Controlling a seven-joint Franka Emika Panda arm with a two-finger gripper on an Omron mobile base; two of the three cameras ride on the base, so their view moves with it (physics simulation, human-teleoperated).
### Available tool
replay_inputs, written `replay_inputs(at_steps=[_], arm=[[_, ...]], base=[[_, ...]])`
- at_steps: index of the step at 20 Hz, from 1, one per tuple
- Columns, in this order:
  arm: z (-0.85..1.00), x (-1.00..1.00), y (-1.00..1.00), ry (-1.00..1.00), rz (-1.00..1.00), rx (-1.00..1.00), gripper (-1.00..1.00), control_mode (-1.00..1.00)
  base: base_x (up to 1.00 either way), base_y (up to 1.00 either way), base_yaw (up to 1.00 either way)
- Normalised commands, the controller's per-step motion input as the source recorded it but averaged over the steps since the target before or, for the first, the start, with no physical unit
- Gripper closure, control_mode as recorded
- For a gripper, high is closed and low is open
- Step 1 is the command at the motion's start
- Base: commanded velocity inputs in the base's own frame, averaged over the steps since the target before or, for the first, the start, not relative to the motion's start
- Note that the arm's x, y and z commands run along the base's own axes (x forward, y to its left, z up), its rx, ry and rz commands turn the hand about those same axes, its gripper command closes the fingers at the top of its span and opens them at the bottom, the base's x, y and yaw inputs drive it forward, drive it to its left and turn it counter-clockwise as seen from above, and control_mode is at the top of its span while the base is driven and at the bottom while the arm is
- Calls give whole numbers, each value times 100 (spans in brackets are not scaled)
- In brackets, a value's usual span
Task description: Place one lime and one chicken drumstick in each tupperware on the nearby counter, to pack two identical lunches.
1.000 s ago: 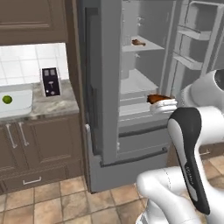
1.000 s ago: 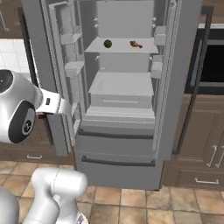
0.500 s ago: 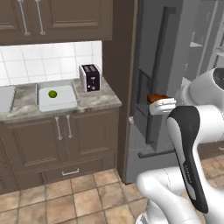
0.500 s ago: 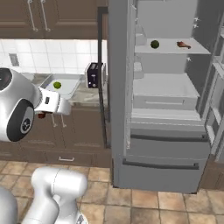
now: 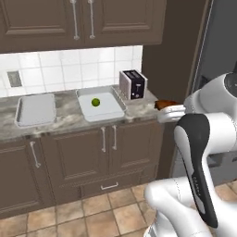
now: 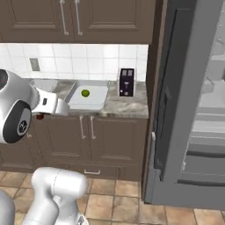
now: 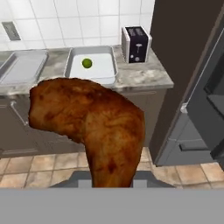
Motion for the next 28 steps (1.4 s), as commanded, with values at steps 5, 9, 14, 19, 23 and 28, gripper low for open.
replay_inputs(at_steps=[5,9,14,19,23,28], arm=[[0,0,0,0,0,0,100,100],[0,0,0,0,0,0,100,100],[0,0,0,0,0,0,100,100],[0,0,0,0,0,0,100,100],[-52,18,8,12,-1,-3,100,-100],[-79,53,-3,13,-3,-1,100,-100]], base=[[100,29,0],[96,22,0],[55,45,0],[16,48,0],[2,9,0],[0,0,0]])
